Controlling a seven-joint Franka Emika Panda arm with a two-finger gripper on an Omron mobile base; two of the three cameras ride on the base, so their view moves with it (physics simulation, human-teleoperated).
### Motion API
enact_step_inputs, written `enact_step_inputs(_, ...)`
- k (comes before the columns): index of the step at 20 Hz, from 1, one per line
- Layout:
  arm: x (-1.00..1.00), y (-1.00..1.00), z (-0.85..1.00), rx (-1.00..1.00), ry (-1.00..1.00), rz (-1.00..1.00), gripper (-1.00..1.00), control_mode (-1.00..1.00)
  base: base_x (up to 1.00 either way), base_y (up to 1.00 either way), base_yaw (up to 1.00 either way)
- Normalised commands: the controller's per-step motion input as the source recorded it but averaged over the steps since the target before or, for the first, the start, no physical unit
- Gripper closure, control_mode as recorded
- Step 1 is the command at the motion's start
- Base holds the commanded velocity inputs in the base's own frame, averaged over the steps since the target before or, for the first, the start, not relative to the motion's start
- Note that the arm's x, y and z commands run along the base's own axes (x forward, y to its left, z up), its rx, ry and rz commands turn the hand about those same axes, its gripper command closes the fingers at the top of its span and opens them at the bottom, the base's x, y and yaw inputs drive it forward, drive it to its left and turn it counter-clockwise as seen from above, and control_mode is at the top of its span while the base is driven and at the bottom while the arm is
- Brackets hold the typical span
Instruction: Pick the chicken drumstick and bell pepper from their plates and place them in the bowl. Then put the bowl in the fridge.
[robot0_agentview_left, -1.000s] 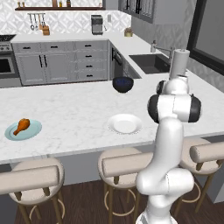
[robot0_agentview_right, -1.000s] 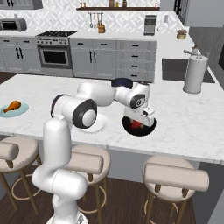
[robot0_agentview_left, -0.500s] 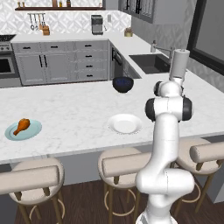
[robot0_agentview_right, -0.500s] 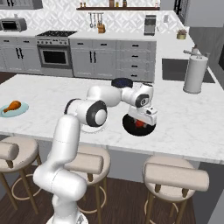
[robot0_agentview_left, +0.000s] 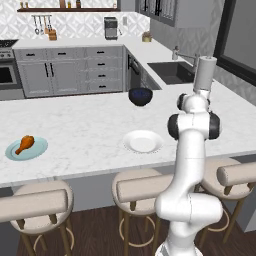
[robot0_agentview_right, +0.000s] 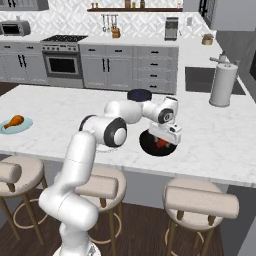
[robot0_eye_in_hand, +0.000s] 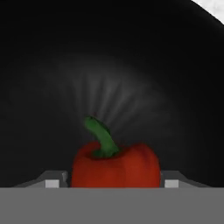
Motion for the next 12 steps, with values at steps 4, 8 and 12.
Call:
enact_step_inputs(4, -0.16, 0.11, 0.71, -0.01, 0.00, 0.00, -1.00, -1.00, 0.00, 0.00, 0.00)
enact_step_inputs(8, -0.80, 0.89, 0.60, -0.18, -0.07, 0.05, -1.00, -1.00, 0.00, 0.00, 0.00)
enact_step_inputs(12, -1.00, 1.00, 0.70, -0.24, -0.08, 0.05, -1.00, -1.00, 0.00, 0.00, 0.00)
